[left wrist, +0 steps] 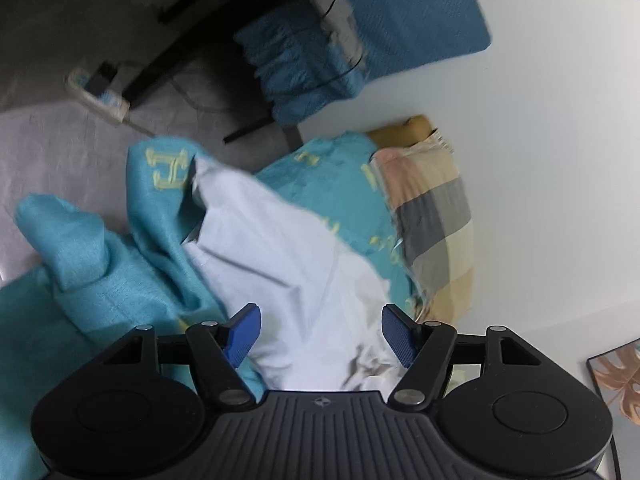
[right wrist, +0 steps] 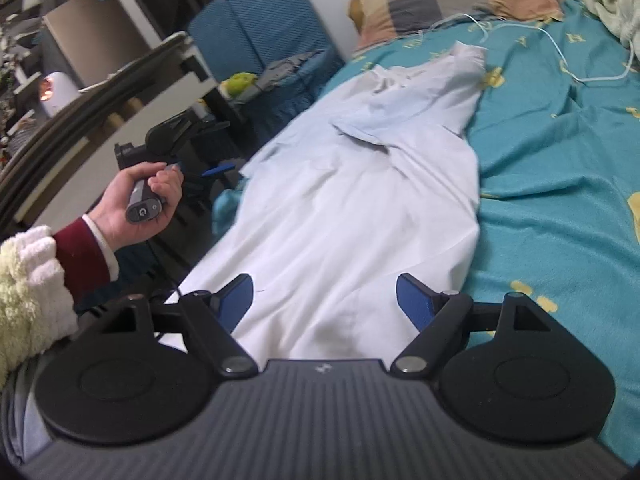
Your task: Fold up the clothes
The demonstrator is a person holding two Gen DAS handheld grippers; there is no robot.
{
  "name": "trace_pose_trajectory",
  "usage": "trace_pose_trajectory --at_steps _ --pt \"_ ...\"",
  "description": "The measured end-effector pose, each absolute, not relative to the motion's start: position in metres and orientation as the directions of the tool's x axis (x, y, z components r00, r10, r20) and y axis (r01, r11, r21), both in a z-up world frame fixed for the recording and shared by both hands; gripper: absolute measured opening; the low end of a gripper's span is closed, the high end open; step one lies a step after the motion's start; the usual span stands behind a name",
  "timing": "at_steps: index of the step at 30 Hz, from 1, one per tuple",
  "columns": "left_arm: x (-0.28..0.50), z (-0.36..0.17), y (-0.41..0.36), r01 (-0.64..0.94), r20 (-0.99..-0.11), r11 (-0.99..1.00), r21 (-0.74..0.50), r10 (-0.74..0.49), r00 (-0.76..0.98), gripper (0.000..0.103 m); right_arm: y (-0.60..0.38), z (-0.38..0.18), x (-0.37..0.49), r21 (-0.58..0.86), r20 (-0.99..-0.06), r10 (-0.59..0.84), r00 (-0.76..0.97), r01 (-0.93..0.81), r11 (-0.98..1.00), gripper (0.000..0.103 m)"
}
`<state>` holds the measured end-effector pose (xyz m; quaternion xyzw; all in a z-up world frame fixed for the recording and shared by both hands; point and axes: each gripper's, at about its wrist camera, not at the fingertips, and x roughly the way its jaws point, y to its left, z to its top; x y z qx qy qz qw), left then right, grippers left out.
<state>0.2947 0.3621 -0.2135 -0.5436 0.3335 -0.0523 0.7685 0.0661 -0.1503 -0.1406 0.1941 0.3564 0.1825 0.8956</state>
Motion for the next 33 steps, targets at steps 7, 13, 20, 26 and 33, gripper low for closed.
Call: trace_pose_trajectory --at_steps 7,13,20,26,33 --pt "0.312 -0.246 0.370 -0.336 -0.482 0.365 -0.868 -0.458 0.747 0.068 -0.152 -0.154 0.081 0.492 -0.604 0.458 0.652 -0.148 0.858 0.080" --pt "0.336 -0.257 0.376 -0.327 -0.481 0.386 -0.862 -0.424 0.768 0.053 -0.155 -0.156 0.081 0.511 -0.599 0.467 0.650 -0.138 0.849 0.080" --pt "0.353 -0.227 0.361 -0.213 -0.474 0.555 -0.804 -0.381 0.794 0.002 -0.154 -0.156 0.082 0.520 -0.602 0.471 0.645 -0.131 0.844 0.080" --pt "0.350 -0.149 0.313 -0.025 -0.439 0.777 -0.629 -0.329 0.836 0.002 -0.157 -0.148 0.081 0.538 -0.577 0.465 0.671 -0.116 0.835 0.080" --pt "0.355 -0.077 0.167 0.276 -0.446 0.910 -0.310 -0.395 0.803 0.002 -0.184 -0.148 0.072 0.615 -0.560 0.443 0.700 -0.007 0.788 0.080"
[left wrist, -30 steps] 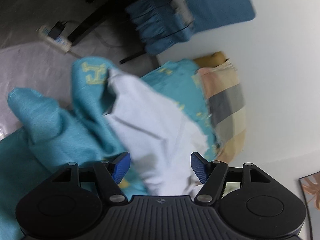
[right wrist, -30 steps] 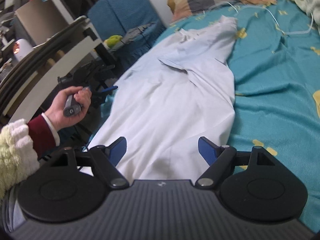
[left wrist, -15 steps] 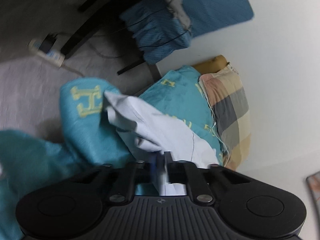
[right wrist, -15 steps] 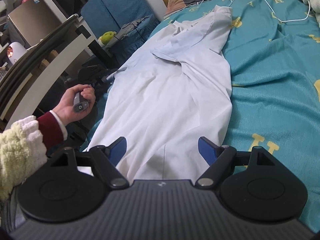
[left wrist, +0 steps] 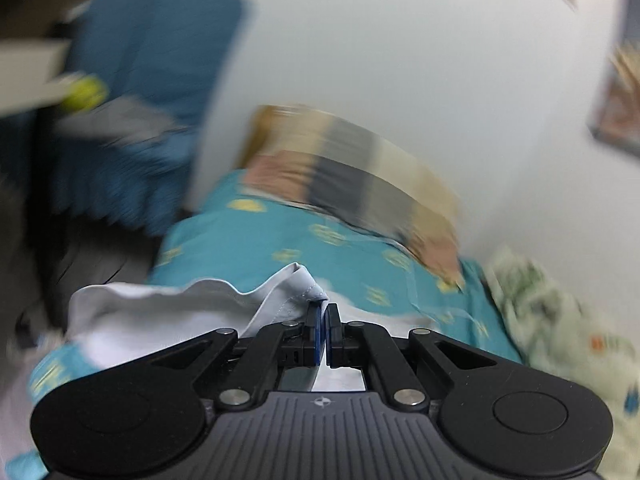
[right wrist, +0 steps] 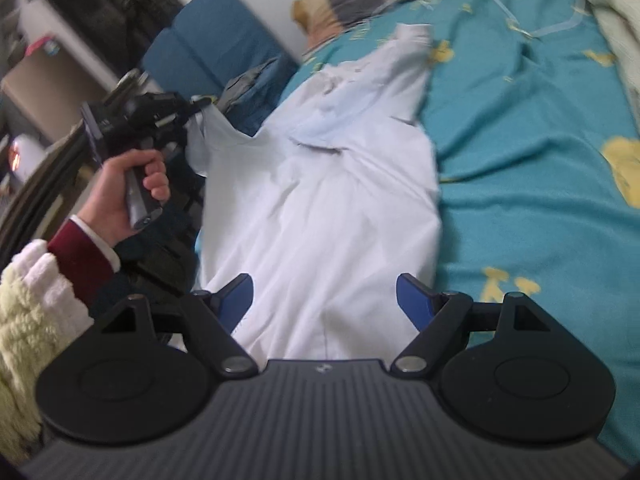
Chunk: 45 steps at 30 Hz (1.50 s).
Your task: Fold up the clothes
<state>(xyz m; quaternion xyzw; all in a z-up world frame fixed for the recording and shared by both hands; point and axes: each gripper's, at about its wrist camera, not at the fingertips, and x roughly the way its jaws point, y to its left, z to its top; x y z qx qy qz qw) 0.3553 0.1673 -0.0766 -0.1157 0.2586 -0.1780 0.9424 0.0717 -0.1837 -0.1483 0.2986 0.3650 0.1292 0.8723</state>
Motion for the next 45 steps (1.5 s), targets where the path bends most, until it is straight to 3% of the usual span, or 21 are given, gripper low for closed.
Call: trace_pose_trajectory --at_steps 6,9,14,19,26,30,37,45 --pt "0.358 -0.105 0.046 0.441 -0.562 0.890 -0.118 -0.426 0.709 0.004 -0.203 -0.144 0.064 0.648 -0.540 0.413 0.733 0.049 0.760 0.081" --pt "0.360 -0.134 0.023 0.447 -0.621 0.888 -0.104 -0.409 0.669 0.008 -0.205 -0.142 0.063 0.633 -0.534 0.402 0.744 0.037 0.773 0.081" --pt "0.321 -0.145 0.035 0.436 -0.627 0.893 -0.116 -0.406 0.665 0.049 -0.206 -0.139 0.065 0.604 -0.521 0.389 0.760 0.007 0.797 0.081" --pt "0.243 -0.111 0.076 0.397 -0.604 0.903 -0.164 -0.410 0.683 0.060 -0.203 -0.128 0.063 0.557 -0.482 0.360 0.798 -0.038 0.829 0.081" --pt "0.121 -0.059 0.104 0.344 -0.593 0.925 -0.162 -0.370 0.715 0.064 -0.189 -0.109 0.054 0.441 -0.445 0.328 0.833 -0.115 0.890 0.081" --pt "0.089 -0.053 0.116 0.354 -0.553 0.913 -0.202 -0.405 0.728 0.065 -0.190 -0.098 0.059 0.462 -0.454 0.350 0.819 -0.119 0.879 0.080" --pt "0.087 -0.052 0.139 0.412 -0.553 0.886 -0.211 -0.456 0.698 0.065 -0.175 -0.065 0.115 0.429 -0.468 0.341 0.815 -0.128 0.894 0.080" --pt "0.100 -0.069 0.192 0.347 -0.577 0.899 -0.267 -0.437 0.690 0.067 -0.088 -0.097 0.242 0.342 -0.531 0.423 0.734 -0.271 0.900 0.076"
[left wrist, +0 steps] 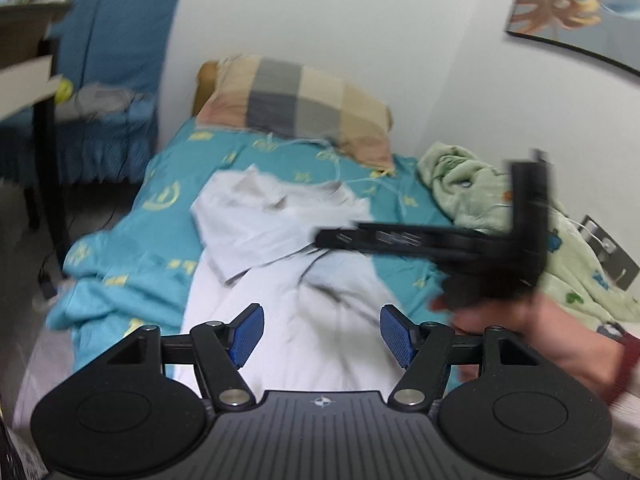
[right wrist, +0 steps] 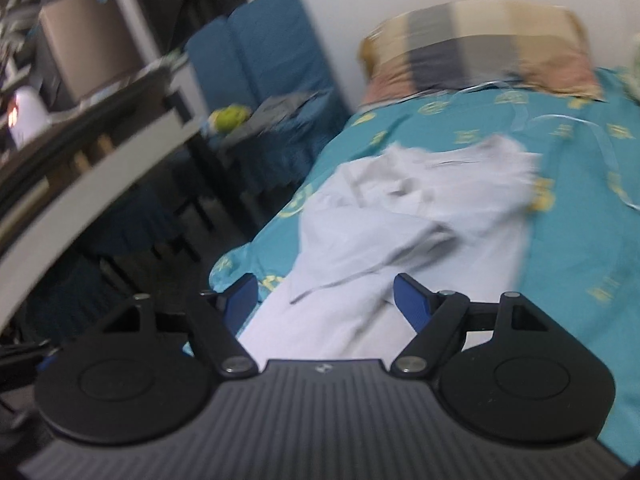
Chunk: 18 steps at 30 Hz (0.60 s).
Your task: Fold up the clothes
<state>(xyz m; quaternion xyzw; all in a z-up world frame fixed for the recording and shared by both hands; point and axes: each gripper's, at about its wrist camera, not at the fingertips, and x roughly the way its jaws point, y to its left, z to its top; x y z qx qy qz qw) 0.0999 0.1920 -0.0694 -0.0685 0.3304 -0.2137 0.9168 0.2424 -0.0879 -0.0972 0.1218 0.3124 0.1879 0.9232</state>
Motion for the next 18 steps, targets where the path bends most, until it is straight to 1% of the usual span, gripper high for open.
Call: trace_pose_trajectory --at_steps 1,3,6,8,11,12,13,14,15,16,18 --pt "0.103 -0.073 0.198 0.335 -0.584 0.904 -0.266 -0.427 0.691 0.067 -0.075 -0.103 0.254 0.329 -0.533 0.428 0.730 -0.287 0.900 0.076" --pt "0.110 -0.079 0.210 0.296 -0.591 0.907 -0.301 -0.421 0.688 0.067 -0.048 -0.114 0.276 0.296 -0.541 0.433 0.721 -0.319 0.900 0.076" --pt "0.115 -0.085 0.218 0.289 -0.600 0.902 -0.322 -0.430 0.675 0.067 -0.011 -0.131 0.301 0.201 -0.572 0.413 0.709 -0.367 0.908 0.074" --pt "0.115 -0.091 0.219 0.291 -0.607 0.899 -0.328 -0.436 0.665 0.067 0.005 -0.144 0.315 0.160 -0.601 0.392 0.696 -0.376 0.913 0.067" --pt "0.117 -0.096 0.222 0.282 -0.614 0.896 -0.343 -0.441 0.654 0.067 0.014 -0.161 0.327 0.063 -0.630 0.319 0.708 -0.362 0.930 0.064" --pt "0.118 -0.097 0.222 0.277 -0.615 0.896 -0.347 -0.441 0.654 0.067 0.015 -0.167 0.331 0.031 -0.648 0.287 0.705 -0.352 0.935 0.056" --pt "0.119 -0.097 0.222 0.273 -0.615 0.896 -0.350 -0.439 0.655 0.067 0.017 -0.173 0.334 -0.001 -0.665 0.255 0.702 -0.343 0.939 0.039" --pt "0.119 -0.097 0.221 0.269 -0.615 0.897 -0.352 -0.438 0.656 0.067 0.017 -0.177 0.336 -0.032 -0.674 0.226 0.703 -0.334 0.942 0.030" --pt "0.120 -0.098 0.221 0.265 -0.615 0.897 -0.354 -0.437 0.657 0.067 0.015 -0.175 0.336 -0.048 -0.671 0.211 0.711 -0.326 0.944 0.018" --pt "0.120 -0.097 0.221 0.261 -0.616 0.898 -0.355 -0.435 0.657 0.067 0.013 -0.171 0.336 -0.053 -0.663 0.206 0.719 -0.320 0.946 0.009" --pt "0.119 -0.096 0.221 0.254 -0.620 0.900 -0.355 -0.430 0.657 0.067 0.006 -0.161 0.338 -0.048 -0.643 0.205 0.737 -0.306 0.951 0.006"
